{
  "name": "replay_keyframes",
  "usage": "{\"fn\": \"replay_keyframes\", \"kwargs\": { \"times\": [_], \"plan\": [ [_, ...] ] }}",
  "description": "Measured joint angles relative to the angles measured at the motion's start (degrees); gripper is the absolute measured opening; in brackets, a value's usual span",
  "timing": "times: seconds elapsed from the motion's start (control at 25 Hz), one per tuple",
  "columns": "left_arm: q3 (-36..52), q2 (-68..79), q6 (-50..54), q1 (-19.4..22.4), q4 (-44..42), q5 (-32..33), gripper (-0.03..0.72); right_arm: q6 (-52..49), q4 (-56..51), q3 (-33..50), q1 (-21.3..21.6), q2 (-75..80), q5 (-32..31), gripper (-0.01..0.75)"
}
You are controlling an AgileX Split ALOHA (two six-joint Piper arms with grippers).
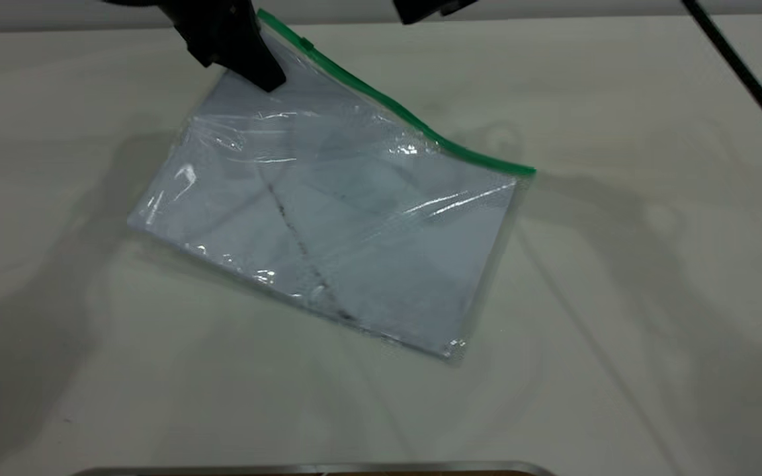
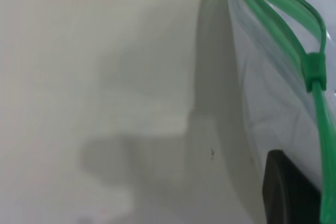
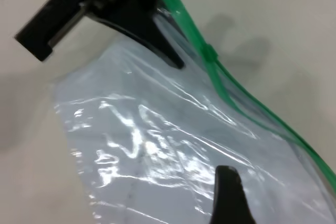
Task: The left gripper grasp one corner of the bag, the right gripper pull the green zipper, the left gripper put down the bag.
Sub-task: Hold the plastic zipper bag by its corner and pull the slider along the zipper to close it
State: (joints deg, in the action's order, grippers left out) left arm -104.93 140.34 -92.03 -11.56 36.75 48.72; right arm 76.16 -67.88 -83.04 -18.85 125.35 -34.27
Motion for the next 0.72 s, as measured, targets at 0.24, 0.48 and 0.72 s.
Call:
{"fn": "replay_keyframes", "kwargs": {
  "times": [0.24,0.48,0.72],
  "plan": [
    [0.0,-0.02,-14.07,-2.45,0.32,-2.54,0.057,0.57,2.62,-8.91,0.0,7.51,-6.8,0.536],
    [0.0,-0.02,-18.25,-3.9,1.74,-3.1,0.059,1.91,2.27,-12.0,0.0,12.7,-7.51,0.52],
    [0.0,-0.02,-19.07,-4.96,1.97,-3.09,0.059,3.27,-1.44,-13.0,0.04,12.9,-8.04,0.506]
  ]
}}
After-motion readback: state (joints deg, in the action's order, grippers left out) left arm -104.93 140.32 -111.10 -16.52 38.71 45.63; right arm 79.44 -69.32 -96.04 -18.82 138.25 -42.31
